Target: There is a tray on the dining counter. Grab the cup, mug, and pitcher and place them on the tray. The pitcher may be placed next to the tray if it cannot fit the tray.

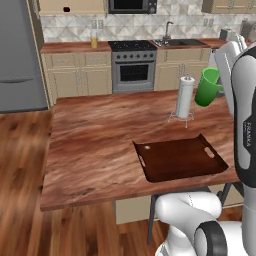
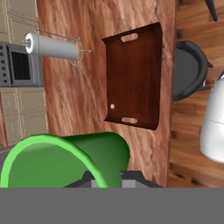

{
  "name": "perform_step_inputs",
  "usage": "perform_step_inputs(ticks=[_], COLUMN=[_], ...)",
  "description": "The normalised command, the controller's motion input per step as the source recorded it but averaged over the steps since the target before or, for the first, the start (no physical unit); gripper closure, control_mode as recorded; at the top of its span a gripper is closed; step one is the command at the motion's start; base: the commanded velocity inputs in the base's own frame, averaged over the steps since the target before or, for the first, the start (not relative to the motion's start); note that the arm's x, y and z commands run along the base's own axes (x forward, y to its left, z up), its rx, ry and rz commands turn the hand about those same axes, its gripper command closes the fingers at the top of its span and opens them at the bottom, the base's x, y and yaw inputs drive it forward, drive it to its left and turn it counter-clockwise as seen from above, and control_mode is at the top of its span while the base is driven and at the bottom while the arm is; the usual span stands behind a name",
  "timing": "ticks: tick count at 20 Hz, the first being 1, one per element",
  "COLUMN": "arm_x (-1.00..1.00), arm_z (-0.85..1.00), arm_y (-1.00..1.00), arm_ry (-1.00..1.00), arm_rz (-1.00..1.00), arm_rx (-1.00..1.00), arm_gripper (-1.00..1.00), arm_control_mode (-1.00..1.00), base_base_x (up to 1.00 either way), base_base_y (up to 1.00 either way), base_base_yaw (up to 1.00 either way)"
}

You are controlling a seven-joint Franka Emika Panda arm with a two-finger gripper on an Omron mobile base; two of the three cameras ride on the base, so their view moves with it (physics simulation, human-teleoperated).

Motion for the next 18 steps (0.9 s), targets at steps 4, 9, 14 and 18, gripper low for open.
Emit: perform_step_inputs(ticks=[4, 9, 14, 18], arm_x=[0.42, 0.42, 0.51, 0.46], arm_z=[-0.1, -0.43, -0.47, -0.33], arm_y=[-0.12, -0.33, -0.13, -0.03], arm_ry=[0.02, 0.15, 0.12, 0.07], arm_rz=[0.03, 0.18, 0.15, 0.13], arm_rx=[0.0, -0.01, -0.04, -0.02], arm_gripper=[1.0, 1.0, 1.0, 1.0], arm_control_mode=[-1.0, -1.0, -1.0, -1.0], base_base_x=[0.0, 0.0, 0.0, 0.0], base_base_y=[0.0, 0.0, 0.0, 0.0], base_base_yaw=[0.0, 0.0, 0.0, 0.0])
